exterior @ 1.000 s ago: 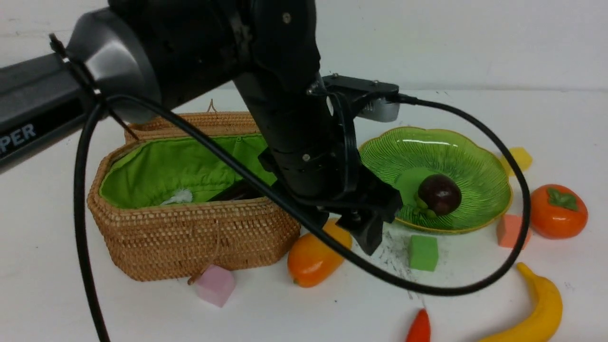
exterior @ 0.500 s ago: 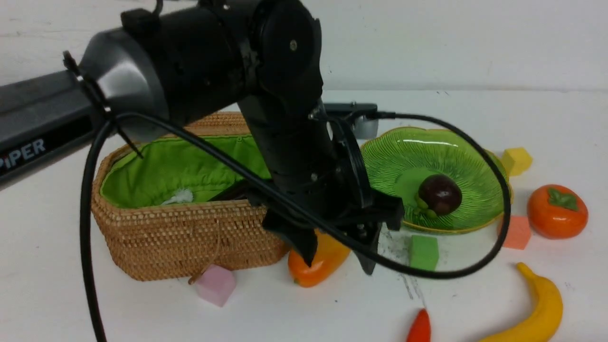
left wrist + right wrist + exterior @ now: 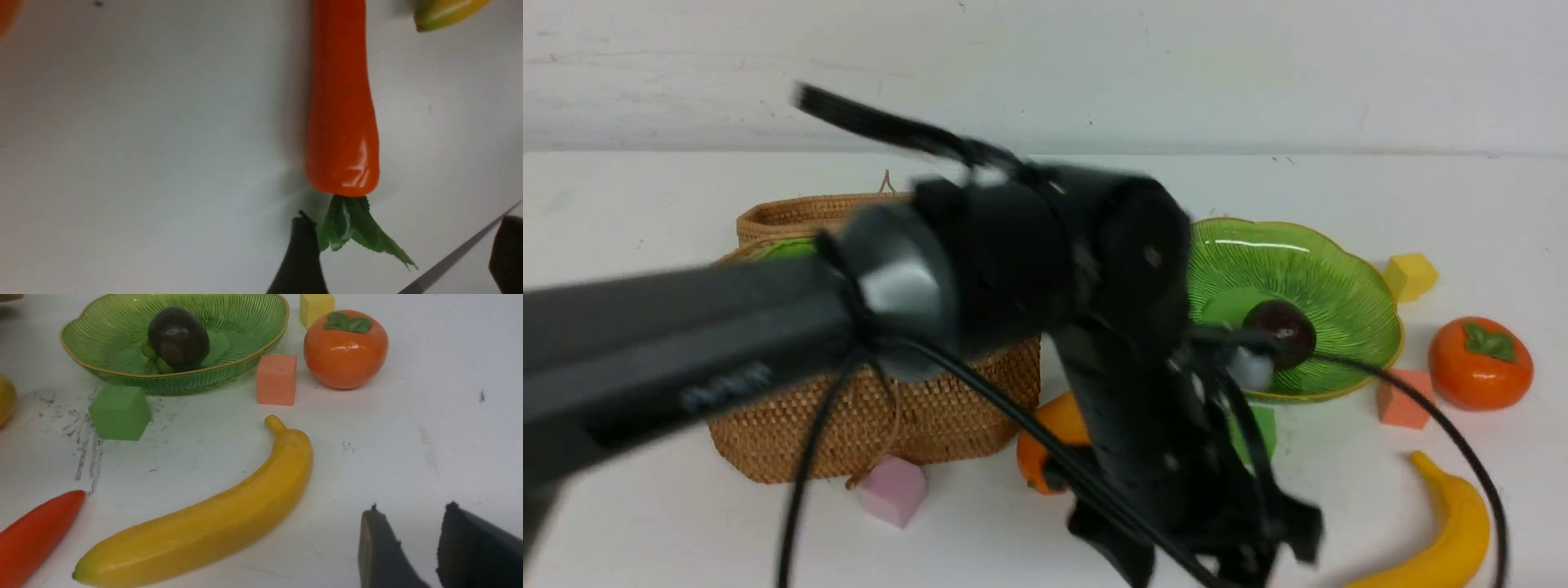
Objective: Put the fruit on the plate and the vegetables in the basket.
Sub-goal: Use the left arm to grab a carrot and put it into the left basket
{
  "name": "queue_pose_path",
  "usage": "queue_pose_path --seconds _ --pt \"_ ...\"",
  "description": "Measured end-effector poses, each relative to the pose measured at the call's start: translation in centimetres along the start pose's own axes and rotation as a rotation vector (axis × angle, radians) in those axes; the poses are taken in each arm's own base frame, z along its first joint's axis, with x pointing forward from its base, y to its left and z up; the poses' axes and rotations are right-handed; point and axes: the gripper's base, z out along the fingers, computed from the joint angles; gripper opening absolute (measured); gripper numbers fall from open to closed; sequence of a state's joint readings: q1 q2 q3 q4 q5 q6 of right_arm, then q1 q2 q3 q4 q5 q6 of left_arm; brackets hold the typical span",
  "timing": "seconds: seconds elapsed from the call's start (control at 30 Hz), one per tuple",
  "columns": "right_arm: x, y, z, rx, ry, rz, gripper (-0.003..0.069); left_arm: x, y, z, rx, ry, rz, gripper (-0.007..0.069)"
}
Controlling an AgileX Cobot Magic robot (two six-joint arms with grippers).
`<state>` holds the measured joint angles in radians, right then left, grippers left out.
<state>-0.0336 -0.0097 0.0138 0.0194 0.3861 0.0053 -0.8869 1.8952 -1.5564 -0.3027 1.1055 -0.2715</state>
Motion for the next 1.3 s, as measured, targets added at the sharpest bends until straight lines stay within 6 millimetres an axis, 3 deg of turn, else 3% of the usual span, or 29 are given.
queue_pose_path --seconds 0.2,0.63,0.8,0.87,0.93,1.03,1.1,1.2,1.23,1.3 --pt "0.0 0.0 0.0 0.0 0.0 0.0 0.0243 0.1 -0.9 4.5 -0.111 0.024 0.022 0.056" --pt "0.0 0.0 0.0 0.0 0.0 0.0 0.0243 -1.3 -0.4 9.0 -0.115 -0.04 -0.013 0.0553" --pt "0.0 0.0 0.0 0.0 0.0 0.0 0.0243 -1.3 -0.3 9.4 -0.123 -0.021 0.005 0.0468" --pt "0.0 0.0 0.0 0.0 0.0 0.0 0.0243 -1.2 -0.1 9.4 -0.133 -0.001 0.03 0.0378" --pt "0.0 0.0 0.0 0.0 0.0 0.0 0.0243 -1.1 -0.1 9.3 -0.136 0.01 0.04 0.034" --pt "0.0 0.0 0.0 0.0 0.0 0.0 0.0243 -0.9 0.6 8.0 -0.147 0.045 0.053 0.0344" --pt "0.0 0.0 0.0 0.0 0.0 0.0 0.0243 -1.0 1.0 6.0 -0.144 0.035 0.06 0.0344" --pt "0.0 0.0 0.0 0.0 0.0 0.0 0.0243 -1.2 1.7 1.2 -0.123 -0.047 0.069 0.0344" --pt "0.0 0.0 0.0 0.0 0.0 0.0 0.0243 -1.2 1.9 0.5 -0.122 -0.059 0.069 0.0344" --pt "0.0 0.0 0.0 0.0 0.0 0.0 0.0243 -1.0 3.2 -4.9 -0.128 -0.182 0.084 0.0344"
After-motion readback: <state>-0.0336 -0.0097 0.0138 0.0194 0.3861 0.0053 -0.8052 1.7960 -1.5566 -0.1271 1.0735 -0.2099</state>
